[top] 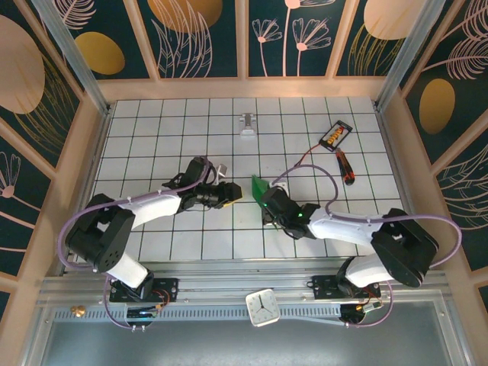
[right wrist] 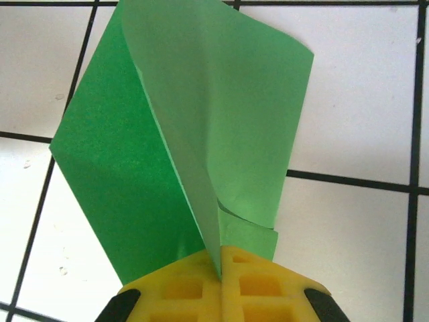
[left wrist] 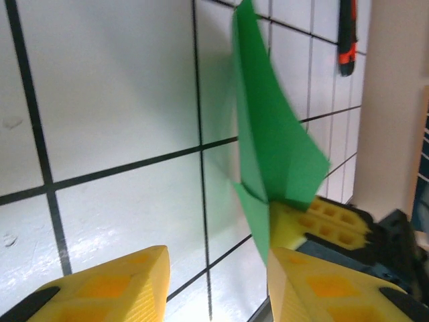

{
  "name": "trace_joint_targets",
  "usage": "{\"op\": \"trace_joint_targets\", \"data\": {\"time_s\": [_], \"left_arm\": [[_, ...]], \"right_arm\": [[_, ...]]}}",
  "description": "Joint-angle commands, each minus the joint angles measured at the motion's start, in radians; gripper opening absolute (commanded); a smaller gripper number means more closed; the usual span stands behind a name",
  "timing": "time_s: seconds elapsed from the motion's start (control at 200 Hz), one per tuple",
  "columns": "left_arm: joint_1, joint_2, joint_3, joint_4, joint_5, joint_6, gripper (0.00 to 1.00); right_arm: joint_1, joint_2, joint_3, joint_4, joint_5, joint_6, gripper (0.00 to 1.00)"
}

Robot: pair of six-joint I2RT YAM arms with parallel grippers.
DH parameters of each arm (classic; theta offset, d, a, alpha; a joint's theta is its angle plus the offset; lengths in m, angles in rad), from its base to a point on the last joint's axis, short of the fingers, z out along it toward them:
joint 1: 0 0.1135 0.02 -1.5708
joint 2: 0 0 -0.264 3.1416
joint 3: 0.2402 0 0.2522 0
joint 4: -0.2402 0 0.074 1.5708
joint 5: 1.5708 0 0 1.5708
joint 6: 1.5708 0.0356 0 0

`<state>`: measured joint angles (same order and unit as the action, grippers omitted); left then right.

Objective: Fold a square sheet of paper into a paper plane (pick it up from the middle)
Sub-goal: Fourth fold the wing at the center of the table.

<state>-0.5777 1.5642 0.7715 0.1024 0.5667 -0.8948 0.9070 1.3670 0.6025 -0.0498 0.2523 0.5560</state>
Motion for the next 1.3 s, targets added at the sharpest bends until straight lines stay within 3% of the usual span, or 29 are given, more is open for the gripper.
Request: {"op": "trace_joint_targets", "data": {"time_s": [0.0, 0.165, 0.295, 0.636, 0.836, 1.291], "left_arm": [[0.002, -0.016, 0.015, 0.015, 0.014, 0.012, 0.42], [0.0, -0.034, -0.005, 0.067, 0.039, -0.011, 0.39], [-0.004, -0.046, -0.025, 0.113, 0.062, -0.049, 0.31], [-0.017, -0.087, -0.068, 0.14, 0.056, -0.082, 0.19], [-0.033, -0.034, -0.112, 0.166, 0.048, -0.124, 0.1], [-0.061, 0.036, -0.149, 0.28, 0.045, -0.16, 0.07]], "right_arm": [[-0.024, -0.032, -0.039, 0.105, -0.142, 0.005, 0.0], [-0.027, -0.017, -0.065, 0.14, -0.172, -0.008, 0.0], [-0.028, -0.001, -0.085, 0.171, -0.185, 0.004, 0.0], [0.056, 0.097, -0.027, 0.103, -0.05, 0.026, 0.0], [0.066, 0.124, -0.037, 0.142, -0.057, 0.069, 0.0], [0.024, 0.049, -0.171, 0.342, -0.191, 0.135, 0.0]]}}
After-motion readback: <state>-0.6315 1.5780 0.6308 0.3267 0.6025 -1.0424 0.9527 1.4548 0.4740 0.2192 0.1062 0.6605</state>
